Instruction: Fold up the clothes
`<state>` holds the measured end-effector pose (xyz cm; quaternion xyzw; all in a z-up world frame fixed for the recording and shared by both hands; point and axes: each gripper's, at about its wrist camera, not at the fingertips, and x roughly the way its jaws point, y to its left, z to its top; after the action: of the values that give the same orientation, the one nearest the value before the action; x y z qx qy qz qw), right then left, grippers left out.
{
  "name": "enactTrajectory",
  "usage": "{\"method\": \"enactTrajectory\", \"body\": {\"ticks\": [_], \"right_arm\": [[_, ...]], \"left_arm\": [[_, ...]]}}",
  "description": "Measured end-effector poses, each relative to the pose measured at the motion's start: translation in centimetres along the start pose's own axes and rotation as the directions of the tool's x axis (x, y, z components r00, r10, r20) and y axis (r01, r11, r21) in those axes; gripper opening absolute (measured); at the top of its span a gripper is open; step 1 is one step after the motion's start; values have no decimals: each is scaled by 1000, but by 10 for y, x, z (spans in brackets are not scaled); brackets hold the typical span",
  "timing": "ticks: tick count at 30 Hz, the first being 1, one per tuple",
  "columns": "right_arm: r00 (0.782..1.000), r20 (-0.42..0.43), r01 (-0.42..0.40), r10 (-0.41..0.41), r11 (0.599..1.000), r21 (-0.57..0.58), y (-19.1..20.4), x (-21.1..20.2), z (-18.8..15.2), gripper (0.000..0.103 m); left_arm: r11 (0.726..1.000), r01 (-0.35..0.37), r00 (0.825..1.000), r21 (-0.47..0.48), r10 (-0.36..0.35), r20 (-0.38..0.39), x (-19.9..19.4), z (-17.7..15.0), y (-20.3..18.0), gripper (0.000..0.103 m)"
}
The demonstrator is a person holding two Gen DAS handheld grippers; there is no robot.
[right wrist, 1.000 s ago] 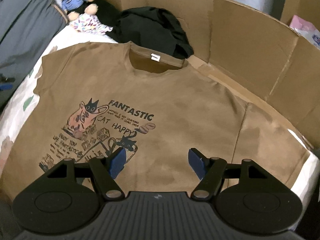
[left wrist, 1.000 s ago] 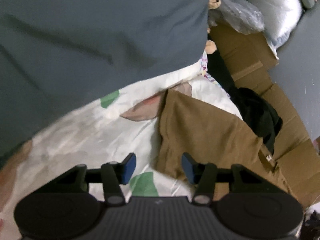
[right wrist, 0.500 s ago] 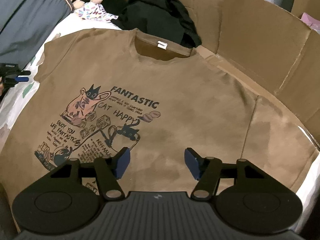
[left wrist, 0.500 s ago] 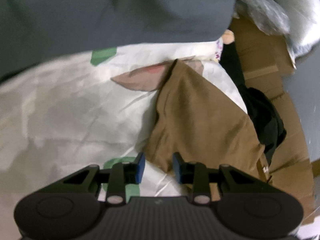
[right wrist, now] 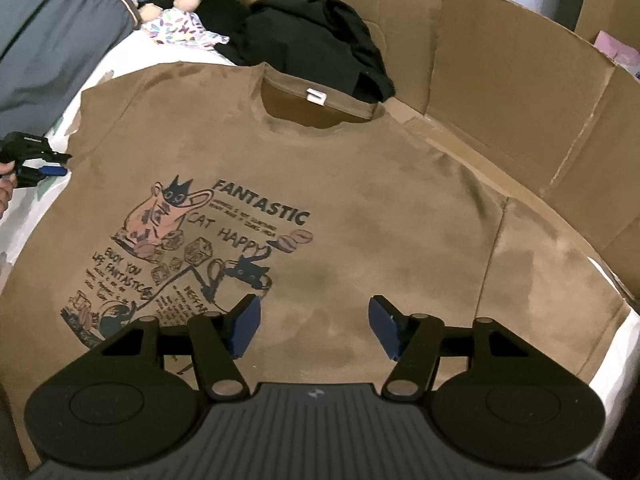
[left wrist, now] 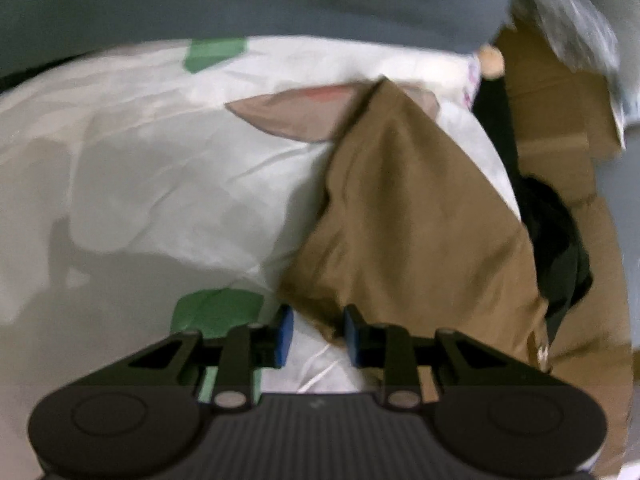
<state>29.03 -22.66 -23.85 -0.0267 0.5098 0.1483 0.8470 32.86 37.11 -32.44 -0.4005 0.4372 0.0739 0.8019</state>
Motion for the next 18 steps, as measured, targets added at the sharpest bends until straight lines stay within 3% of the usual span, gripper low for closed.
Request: {"method": "enactTrajectory", "body": {"ticks": [2, 11, 16, 18], "right_arm": [[1000, 0, 5, -5, 1000, 0, 0, 0, 1, 65], [1000, 8, -2, 2, 1000, -7, 3, 2, 2, 65], [1000, 13, -15, 15, 1000, -24, 6, 2, 2, 65], [1000, 10, -17, 17, 999, -35, 10, 4, 2, 65]], "left_arm": [[999, 8, 1000, -52, -7, 13, 1, -3, 6, 26], [994, 2, 999, -106, 2, 36, 2, -5, 6, 25], [996, -6, 999, -88, 10, 43, 1, -7, 7, 8], [998, -7, 999, -62, 10, 43, -3, -5, 5, 5]]}}
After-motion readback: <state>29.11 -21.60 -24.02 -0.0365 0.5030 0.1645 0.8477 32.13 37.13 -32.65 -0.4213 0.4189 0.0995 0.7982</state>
